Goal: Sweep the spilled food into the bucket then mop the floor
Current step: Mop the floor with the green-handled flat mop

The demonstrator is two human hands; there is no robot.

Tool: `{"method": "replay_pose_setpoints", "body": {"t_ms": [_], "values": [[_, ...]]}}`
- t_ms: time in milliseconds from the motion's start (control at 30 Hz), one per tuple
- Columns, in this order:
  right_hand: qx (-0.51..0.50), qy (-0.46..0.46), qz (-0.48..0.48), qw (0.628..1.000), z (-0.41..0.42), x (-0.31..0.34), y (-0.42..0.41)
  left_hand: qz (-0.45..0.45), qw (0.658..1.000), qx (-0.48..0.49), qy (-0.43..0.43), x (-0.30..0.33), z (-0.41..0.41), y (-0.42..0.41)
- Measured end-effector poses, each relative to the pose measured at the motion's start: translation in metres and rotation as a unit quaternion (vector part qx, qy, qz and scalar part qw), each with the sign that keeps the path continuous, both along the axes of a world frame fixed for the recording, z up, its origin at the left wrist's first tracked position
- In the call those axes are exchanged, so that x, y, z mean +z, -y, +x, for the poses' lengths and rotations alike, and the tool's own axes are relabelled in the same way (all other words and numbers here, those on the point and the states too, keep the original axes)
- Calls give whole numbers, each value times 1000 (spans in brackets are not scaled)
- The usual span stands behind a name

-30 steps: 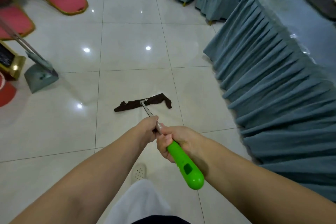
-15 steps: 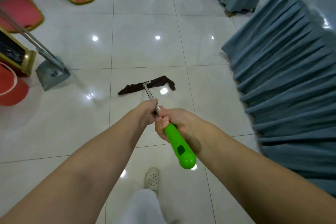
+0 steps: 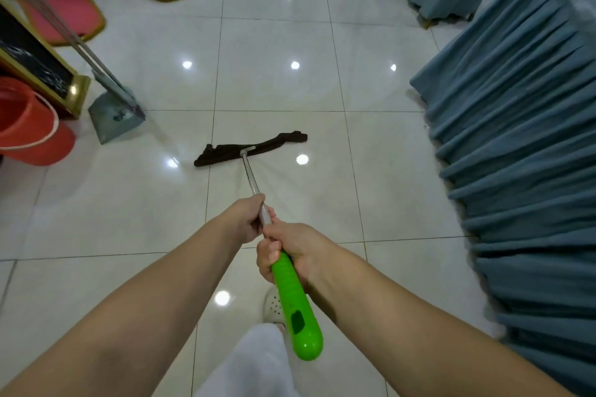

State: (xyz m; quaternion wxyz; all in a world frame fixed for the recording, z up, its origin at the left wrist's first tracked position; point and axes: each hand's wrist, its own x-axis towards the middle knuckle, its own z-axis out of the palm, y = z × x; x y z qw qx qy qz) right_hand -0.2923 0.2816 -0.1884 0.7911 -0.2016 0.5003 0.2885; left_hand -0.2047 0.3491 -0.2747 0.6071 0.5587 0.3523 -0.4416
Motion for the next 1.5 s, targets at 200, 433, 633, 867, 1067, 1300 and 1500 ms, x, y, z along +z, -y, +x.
{"method": "replay_pose_setpoints", "body": {"t_ms": [200, 433, 633, 867, 1067, 1300, 1500], "values": [[9, -6, 15, 1000, -75, 18, -21, -12, 1000, 15, 6, 6, -79, -25], [14, -24, 37, 999, -167, 45, -40, -33, 999, 33, -17, 14, -176, -49], [28, -32, 39, 998, -239, 75, -48, -44, 998, 30, -24, 32, -252, -64], [40, -55, 42, 997, -289, 97, -62, -60, 996, 42, -46, 49, -307, -83], [44, -37, 51, 997, -292, 104, -73, -70, 995, 52, -49, 55, -314, -92], [78, -32, 28, 996, -275, 87, -72, -72, 995, 55, -43, 46, -293, -92], [60, -34, 18, 997, -240, 63, -86, -66, 994, 64, -50, 29, -252, -100]]}}
